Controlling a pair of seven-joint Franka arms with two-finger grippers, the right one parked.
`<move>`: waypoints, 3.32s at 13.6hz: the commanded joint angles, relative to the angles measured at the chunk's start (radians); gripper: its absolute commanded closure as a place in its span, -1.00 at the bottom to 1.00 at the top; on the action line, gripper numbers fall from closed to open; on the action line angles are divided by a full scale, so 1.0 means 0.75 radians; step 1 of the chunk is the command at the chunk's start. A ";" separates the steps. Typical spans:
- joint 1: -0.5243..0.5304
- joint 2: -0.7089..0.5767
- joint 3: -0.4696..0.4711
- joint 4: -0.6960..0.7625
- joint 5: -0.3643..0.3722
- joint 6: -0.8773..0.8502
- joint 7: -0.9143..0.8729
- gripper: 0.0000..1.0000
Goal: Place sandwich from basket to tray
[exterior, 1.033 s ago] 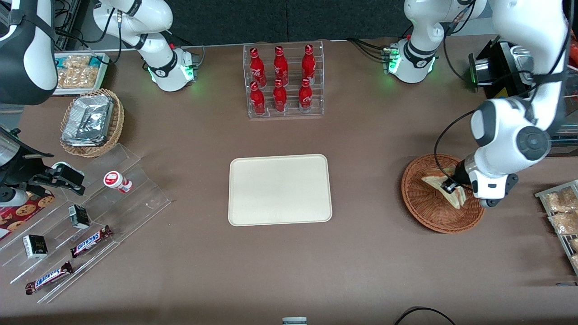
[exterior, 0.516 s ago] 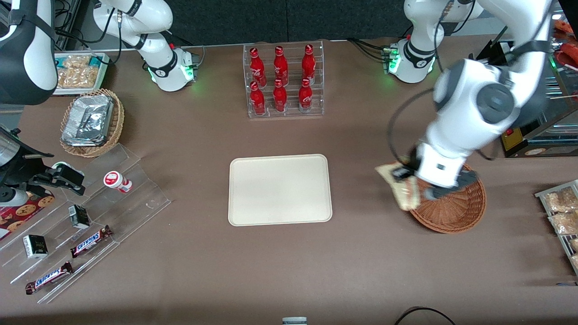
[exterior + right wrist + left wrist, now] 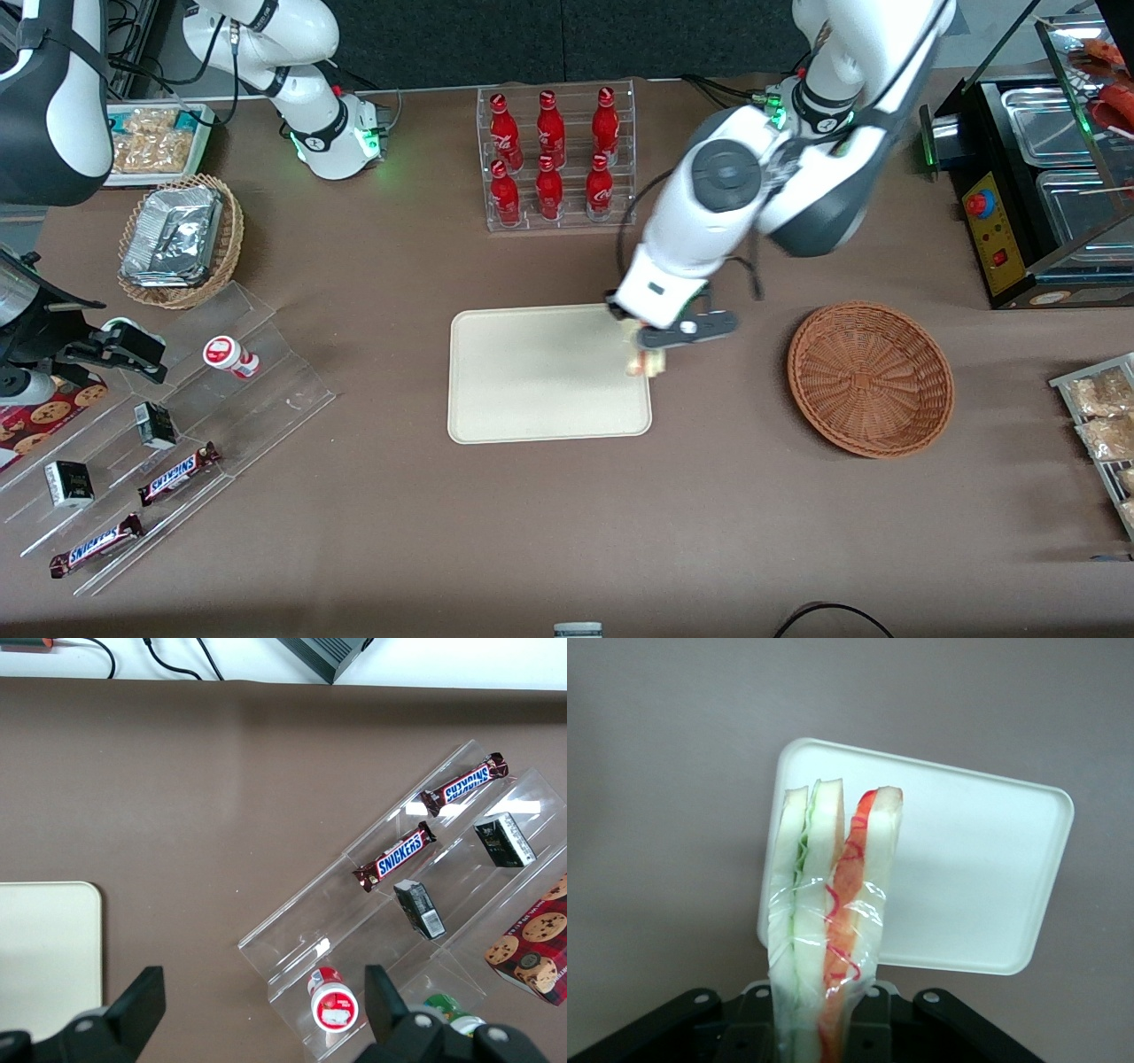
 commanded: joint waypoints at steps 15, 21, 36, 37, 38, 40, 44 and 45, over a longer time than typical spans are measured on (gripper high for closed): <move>-0.323 0.730 0.015 0.379 0.521 0.339 -0.198 0.43; -0.305 0.704 0.007 0.434 0.490 0.313 -0.196 -1.00; 0.427 -0.422 -0.005 -0.375 -0.041 0.002 0.560 -0.99; 0.474 -0.500 -0.003 -0.452 -0.044 0.002 0.630 -0.99; 0.521 -0.572 -0.001 -0.512 -0.048 -0.002 0.701 -0.99; 0.621 -0.705 0.005 -0.580 -0.099 -0.047 0.873 -0.99; 0.697 -0.797 0.058 -0.464 -0.111 -0.309 0.943 -0.99; 0.697 -0.793 0.082 -0.399 -0.113 -0.384 1.004 -0.99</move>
